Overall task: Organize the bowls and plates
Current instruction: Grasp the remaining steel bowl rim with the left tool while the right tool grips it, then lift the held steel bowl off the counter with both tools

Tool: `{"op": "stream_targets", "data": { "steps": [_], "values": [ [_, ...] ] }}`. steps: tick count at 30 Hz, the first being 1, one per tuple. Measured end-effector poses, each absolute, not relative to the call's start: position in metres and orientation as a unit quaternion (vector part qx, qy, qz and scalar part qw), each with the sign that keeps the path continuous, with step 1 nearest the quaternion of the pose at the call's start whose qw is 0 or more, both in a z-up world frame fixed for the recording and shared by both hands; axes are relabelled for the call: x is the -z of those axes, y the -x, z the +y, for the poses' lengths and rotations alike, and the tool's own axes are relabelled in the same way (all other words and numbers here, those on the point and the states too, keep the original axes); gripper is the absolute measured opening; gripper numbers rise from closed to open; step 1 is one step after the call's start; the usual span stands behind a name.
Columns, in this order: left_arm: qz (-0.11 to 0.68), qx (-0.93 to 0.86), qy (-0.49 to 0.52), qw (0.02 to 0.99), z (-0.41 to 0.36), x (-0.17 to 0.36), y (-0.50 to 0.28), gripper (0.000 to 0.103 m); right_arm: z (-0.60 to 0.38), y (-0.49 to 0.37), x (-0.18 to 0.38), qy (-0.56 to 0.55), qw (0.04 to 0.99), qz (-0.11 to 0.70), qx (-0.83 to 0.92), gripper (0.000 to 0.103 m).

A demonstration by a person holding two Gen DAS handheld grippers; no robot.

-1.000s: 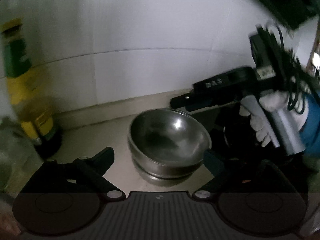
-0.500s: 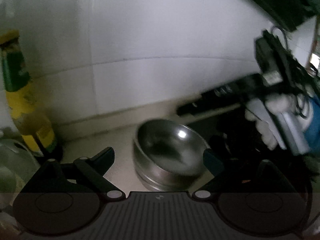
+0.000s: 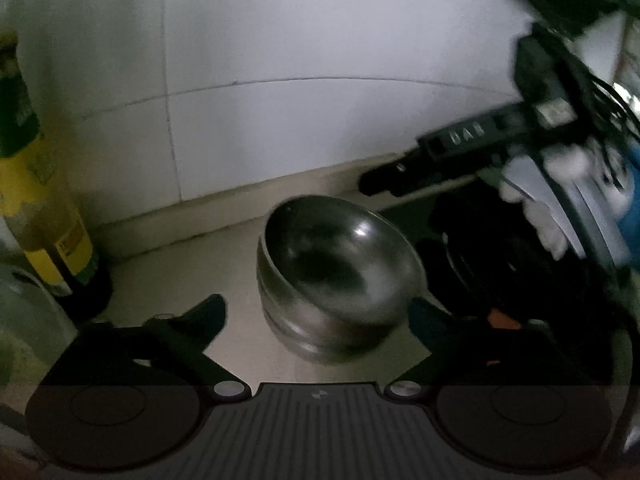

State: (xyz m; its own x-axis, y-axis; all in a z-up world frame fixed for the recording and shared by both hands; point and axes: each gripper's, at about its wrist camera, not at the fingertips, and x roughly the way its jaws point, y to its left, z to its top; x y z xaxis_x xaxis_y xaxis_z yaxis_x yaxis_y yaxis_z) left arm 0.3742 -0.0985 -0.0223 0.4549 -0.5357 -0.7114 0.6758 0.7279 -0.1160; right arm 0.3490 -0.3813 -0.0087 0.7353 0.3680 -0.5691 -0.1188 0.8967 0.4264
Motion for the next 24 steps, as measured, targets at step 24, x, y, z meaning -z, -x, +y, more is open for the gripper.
{"op": "stream_targets", "data": {
  "steps": [24],
  "values": [
    [0.414,0.437,-0.152,0.784,-0.133,0.098,-0.424,0.103,-0.378,-0.387,0.048,-0.181,0.858,0.422,-0.231,0.073]
  ]
}}
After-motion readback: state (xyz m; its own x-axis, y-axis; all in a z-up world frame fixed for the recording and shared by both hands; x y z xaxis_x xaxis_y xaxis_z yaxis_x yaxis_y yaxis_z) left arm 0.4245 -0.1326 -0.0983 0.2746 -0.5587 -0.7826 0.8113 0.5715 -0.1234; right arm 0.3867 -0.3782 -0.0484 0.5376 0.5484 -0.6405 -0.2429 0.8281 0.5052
